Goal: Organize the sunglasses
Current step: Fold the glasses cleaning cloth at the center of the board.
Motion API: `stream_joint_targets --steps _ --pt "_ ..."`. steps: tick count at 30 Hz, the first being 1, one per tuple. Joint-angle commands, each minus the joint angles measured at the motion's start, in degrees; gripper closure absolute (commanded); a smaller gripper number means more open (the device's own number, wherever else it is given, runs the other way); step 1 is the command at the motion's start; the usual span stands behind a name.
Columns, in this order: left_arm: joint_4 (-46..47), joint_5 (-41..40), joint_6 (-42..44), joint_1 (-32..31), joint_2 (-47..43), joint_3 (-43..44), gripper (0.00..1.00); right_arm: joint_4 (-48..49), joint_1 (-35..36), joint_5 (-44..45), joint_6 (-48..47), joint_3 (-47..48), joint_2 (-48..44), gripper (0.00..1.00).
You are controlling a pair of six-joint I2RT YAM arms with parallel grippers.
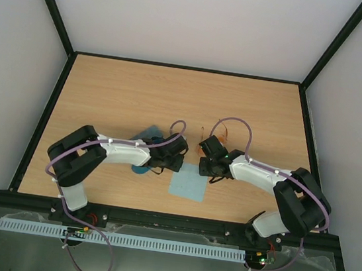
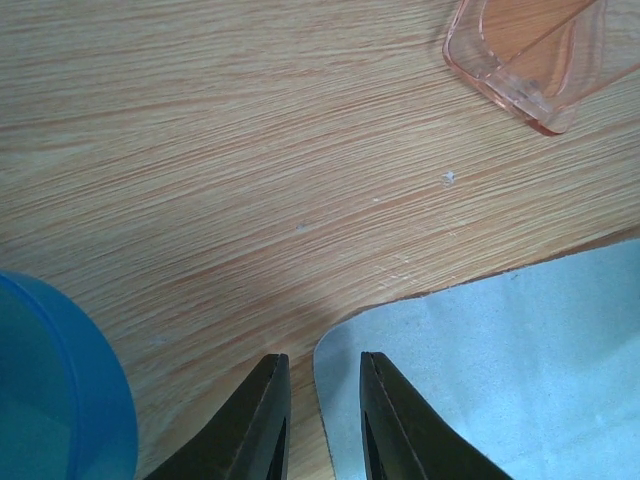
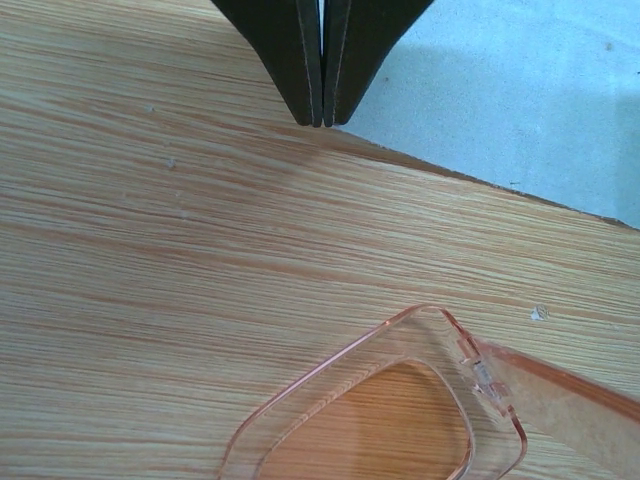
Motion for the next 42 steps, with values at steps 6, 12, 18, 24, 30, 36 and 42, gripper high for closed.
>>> stream_joint_targets --steps 6,12,18,24,30,36,42 --pt "0.2 -0.4 0.2 -0.2 2.0 1.4 0.77 -1.8 -0.3 0.4 -0.7 0.4 1.1 0.99" --pt "0.7 -0.4 0.0 -0.2 2.9 1.8 0.78 -1.4 -0.2 -0.2 -0.8 0.3 1.4 0.99" --pt "0.5 0.4 0.5 -0.4 3.5 2.4 0.88 -1.1 -0.2 -0.3 -0.8 0.3 1.5 0.99" --pt "0.7 0.2 0.0 -0.4 3.6 1.5 0.98 -1.0 -0.2 -0.4 -0.8 0.2 1.5 0.99" --pt "0.6 -1.4 -0.5 -0.3 2.4 1.7 0.98 -1.0 -0.2 -0.2 -1.1 0.9 1.4 0.99" --pt "0.4 -2.7 -0.4 0.3 0.2 2.0 0.98 -1.5 -0.2 0.1 -1.8 2.6 0.6 0.99" --pt "0.1 -3.3 -0.4 0.7 -1.4 2.1 0.98 -1.8 -0.3 0.5 -2.3 3.2 -0.6 0.99"
